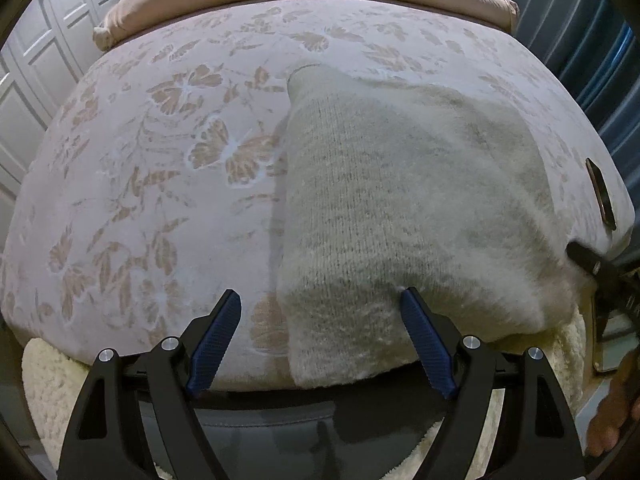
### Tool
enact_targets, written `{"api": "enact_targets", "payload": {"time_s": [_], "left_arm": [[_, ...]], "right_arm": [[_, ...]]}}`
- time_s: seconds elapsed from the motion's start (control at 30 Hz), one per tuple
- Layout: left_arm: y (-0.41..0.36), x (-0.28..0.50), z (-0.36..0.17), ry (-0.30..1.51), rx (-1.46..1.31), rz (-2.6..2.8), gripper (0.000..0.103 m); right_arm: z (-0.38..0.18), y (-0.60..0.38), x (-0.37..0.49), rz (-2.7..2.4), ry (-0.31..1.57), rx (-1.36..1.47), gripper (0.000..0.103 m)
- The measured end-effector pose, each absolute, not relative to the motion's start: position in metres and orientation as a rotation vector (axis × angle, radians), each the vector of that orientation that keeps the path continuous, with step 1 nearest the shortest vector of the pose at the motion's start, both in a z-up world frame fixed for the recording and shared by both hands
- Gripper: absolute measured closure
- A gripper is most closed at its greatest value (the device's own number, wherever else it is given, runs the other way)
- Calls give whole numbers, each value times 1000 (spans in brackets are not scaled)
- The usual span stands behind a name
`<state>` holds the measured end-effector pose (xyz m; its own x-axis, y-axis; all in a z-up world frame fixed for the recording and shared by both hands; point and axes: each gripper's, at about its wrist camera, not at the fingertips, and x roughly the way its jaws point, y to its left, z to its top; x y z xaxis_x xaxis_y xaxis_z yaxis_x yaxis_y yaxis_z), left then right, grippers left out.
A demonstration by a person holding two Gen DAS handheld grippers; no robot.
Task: Fold small clothes
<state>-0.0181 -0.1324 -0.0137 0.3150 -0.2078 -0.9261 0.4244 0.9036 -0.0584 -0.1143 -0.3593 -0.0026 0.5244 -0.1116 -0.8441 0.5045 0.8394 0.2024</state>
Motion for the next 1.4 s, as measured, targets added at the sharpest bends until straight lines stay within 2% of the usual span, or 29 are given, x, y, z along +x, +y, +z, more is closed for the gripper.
{"api": "enact_targets", "payload": {"time_s": [0.23, 0.37, 0.47, 0.63, 0.77, 1.0, 1.17, 1.33, 1.37, 1.4], "left_arm": [[-135, -16, -16, 1186, 223, -418, 24], [-135, -14, -19, 1191, 227, -417, 23], [-138, -14, -22, 1193, 234, -418, 22], [-137, -8, -21, 1216, 214, -424, 20], [-131, 9, -15, 1248, 96, -449, 17], [-130, 46, -25, 1324, -87, -455, 17], [-138, 49, -34, 1346, -86, -458, 17], [-134, 45, -27, 1311, -58, -454, 17], [-132, 44, -25, 1303, -51, -452, 17], [-129, 43, -23, 1298, -50, -452, 17]], "right_arm": [[6, -373, -66, -356, 889, 434, 64], [-44, -379, -24, -372, 1033, 419, 64], [-75, -387, -13, -353, 1064, 465, 59], [-46, -399, -32, -348, 1020, 550, 58], [-35, -402, -69, -334, 970, 624, 39], [-63, -387, -88, -282, 1027, 687, 30], [-70, -389, -85, -253, 1017, 749, 30], [-48, -387, -91, -281, 983, 688, 31], [-45, -385, -91, -280, 983, 674, 38], [-44, -383, -91, -279, 989, 658, 55]]}}
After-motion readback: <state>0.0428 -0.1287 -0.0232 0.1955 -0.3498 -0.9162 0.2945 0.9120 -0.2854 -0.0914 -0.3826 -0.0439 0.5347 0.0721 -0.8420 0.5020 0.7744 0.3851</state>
